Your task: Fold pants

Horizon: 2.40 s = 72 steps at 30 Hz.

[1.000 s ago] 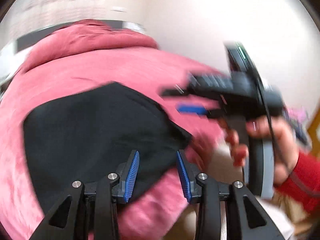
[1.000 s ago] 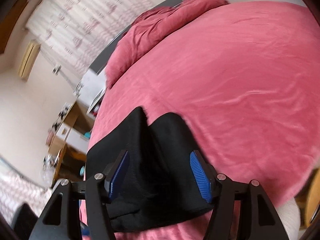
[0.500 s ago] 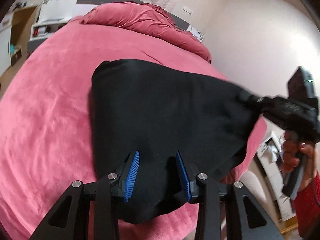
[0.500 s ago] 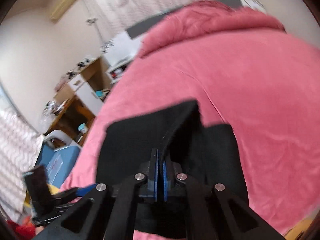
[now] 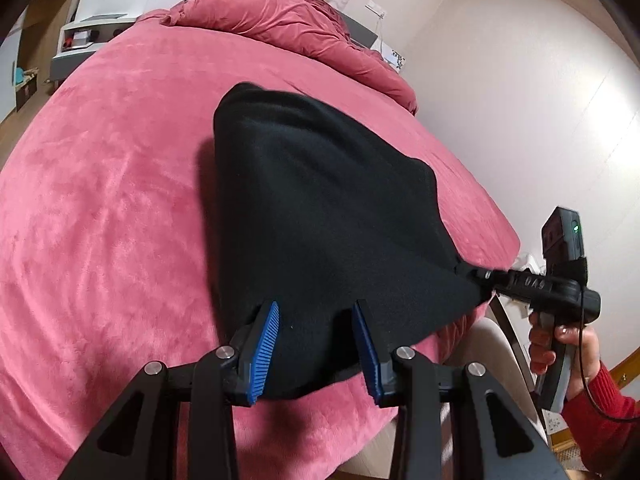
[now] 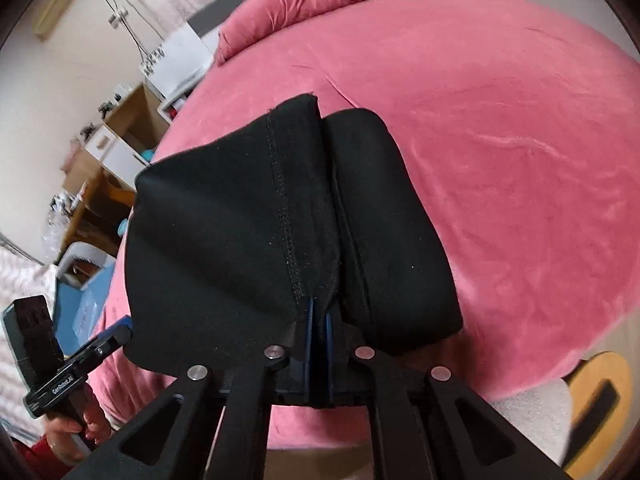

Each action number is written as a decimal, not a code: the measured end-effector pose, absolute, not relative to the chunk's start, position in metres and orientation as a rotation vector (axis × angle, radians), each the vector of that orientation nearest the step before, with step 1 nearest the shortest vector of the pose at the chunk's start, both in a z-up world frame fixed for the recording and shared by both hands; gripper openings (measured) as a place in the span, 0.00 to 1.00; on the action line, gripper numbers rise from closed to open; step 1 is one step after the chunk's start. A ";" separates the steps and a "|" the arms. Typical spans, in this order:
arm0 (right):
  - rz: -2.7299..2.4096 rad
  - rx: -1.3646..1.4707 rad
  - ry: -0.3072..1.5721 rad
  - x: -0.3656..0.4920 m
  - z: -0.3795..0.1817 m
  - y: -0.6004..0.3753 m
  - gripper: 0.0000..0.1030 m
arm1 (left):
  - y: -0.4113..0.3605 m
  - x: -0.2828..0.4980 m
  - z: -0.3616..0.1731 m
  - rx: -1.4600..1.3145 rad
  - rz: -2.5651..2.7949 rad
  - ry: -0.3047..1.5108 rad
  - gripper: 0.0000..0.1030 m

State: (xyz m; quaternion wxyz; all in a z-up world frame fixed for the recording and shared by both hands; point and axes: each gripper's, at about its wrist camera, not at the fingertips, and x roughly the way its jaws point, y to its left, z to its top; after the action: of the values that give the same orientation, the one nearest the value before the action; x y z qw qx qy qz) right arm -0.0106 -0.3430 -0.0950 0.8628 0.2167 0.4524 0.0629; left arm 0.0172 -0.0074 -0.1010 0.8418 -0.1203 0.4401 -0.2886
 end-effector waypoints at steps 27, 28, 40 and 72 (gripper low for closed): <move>0.173 0.369 0.743 0.077 -0.045 -0.339 0.10 | -0.076 0.021 -0.090 -0.069 -0.653 0.879 0.38; 0.143 0.337 0.776 0.083 -0.054 -0.340 0.10 | -0.082 0.022 -0.093 -0.048 -0.647 0.890 0.38; 0.061 0.295 0.637 0.061 -0.039 -0.338 0.31 | -0.080 0.037 -0.059 -0.045 -0.596 0.824 0.38; 0.003 0.073 0.810 0.088 -0.098 -0.300 0.12 | -0.110 0.125 -0.091 0.000 -0.348 0.881 0.40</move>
State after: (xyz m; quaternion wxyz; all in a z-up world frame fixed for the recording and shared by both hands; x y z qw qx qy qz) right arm 0.0881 -0.3002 -0.0980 0.9184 0.0354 0.3940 0.0014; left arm 0.1246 -0.1099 -0.0914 0.8900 -0.0002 0.4240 -0.1673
